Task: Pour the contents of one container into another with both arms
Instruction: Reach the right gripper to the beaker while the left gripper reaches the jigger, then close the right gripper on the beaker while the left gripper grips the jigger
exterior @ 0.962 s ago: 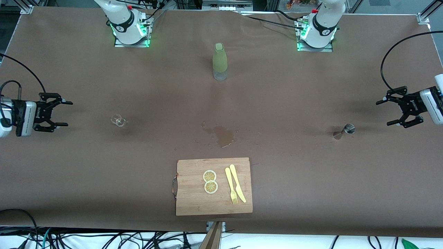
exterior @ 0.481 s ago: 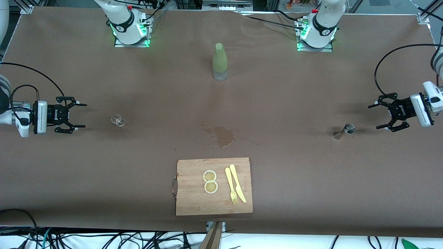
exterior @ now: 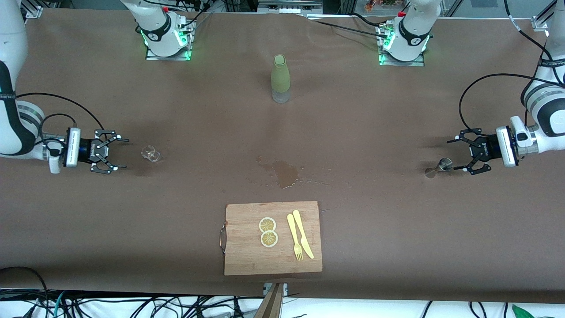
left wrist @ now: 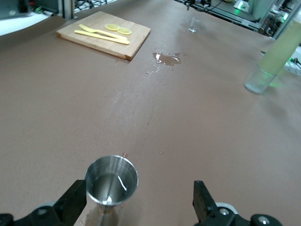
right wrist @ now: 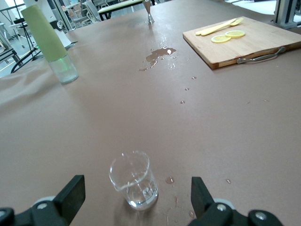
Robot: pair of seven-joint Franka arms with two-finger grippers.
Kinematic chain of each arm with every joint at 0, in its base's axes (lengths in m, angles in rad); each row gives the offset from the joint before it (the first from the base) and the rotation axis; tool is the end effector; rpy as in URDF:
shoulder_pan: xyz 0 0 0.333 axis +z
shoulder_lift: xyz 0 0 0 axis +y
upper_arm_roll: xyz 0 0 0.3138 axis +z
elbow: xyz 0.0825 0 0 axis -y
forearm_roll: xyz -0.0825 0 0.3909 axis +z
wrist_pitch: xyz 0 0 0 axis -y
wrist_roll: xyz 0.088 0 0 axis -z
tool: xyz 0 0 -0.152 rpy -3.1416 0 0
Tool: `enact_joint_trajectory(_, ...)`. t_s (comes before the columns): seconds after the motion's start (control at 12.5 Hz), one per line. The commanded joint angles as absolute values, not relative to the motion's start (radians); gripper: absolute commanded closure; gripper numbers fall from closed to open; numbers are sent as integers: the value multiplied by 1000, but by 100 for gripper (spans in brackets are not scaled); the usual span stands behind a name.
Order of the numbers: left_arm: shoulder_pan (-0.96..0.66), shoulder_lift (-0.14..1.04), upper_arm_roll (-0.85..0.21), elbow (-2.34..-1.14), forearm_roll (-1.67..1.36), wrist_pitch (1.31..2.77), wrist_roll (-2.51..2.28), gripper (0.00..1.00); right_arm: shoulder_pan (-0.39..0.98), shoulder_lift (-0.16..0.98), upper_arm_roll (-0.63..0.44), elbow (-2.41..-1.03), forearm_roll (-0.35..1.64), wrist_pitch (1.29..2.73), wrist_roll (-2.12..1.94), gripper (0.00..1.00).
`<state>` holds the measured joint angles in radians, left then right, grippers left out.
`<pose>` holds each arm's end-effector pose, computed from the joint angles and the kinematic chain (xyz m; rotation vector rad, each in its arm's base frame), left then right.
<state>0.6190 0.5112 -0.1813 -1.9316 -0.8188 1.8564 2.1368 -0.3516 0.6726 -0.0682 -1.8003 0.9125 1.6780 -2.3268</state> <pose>0.5469 0.1572 0.1818 1.8800 -1.3009 0.7363 0.5589 -0.1268 0.1324 -1.6599 -1.4079 -0.7321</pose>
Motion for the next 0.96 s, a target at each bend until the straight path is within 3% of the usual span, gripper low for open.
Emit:
enact_joint_trajectory(0.0, 614, 537, -169, -1905, -842, 1844, 2256, 1, -371, 725, -60, -1801, 968, 1677, -2446, 0)
enact_joint_trajectory(0.88, 615, 682, -111, -1827, -1012, 1816, 2561, 0, -344, 824, -46, -1784, 989, 1677, -2569, 0)
